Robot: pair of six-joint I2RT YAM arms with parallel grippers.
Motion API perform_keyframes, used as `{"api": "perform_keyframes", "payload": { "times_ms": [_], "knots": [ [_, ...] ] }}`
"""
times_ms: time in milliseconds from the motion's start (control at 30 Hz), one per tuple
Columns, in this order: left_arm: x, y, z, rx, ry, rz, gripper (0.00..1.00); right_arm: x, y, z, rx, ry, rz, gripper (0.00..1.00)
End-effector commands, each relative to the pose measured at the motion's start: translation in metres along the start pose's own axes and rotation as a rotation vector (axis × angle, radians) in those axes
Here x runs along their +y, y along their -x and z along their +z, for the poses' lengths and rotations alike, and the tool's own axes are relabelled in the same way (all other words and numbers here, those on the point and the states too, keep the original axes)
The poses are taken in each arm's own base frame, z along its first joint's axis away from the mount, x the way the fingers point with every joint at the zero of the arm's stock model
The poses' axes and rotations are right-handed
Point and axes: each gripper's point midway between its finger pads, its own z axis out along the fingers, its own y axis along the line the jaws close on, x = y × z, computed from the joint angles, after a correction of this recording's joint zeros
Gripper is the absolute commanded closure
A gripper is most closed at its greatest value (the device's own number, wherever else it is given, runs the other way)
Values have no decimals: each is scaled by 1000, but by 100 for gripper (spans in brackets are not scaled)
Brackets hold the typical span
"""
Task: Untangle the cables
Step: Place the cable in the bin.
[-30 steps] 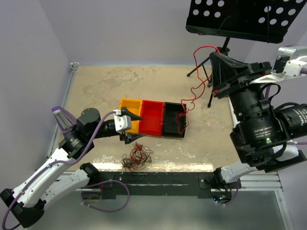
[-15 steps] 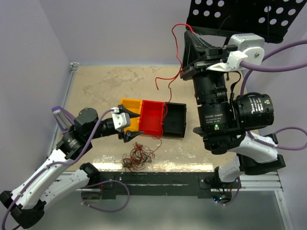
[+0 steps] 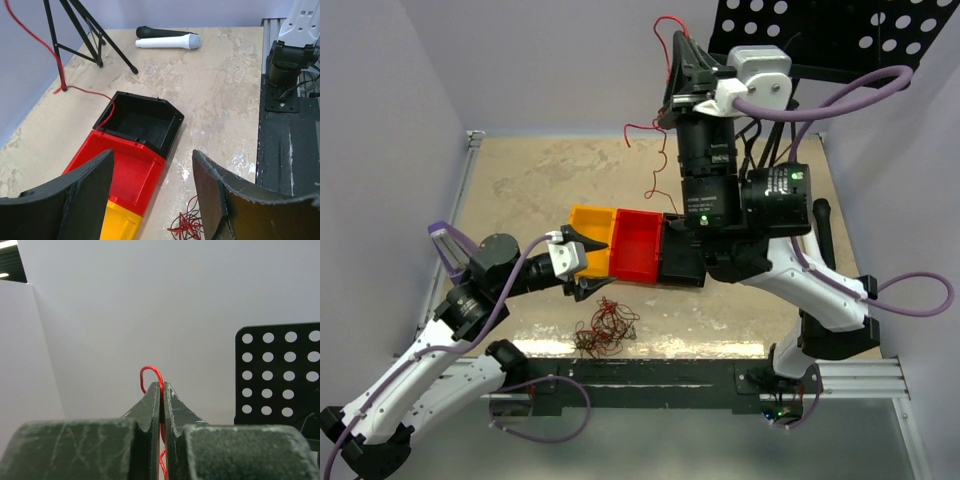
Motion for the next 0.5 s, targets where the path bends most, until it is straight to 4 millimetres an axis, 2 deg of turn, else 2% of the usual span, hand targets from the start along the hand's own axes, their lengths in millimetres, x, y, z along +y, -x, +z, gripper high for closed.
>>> {"api": "perform_keyframes", "payload": {
  "times_ms": [0,233,467],
  "knots": [
    [0,1,-2,-19,5,-7,32,3,2,14,-53,16,47,100],
    [-1,3,-5,-30,13,4,32,5,-16,27,-53,21,54,100],
    [-2,1,-6,-36,11,-7,32,11,-21,35,-63,28,56,100]
  ]
}}
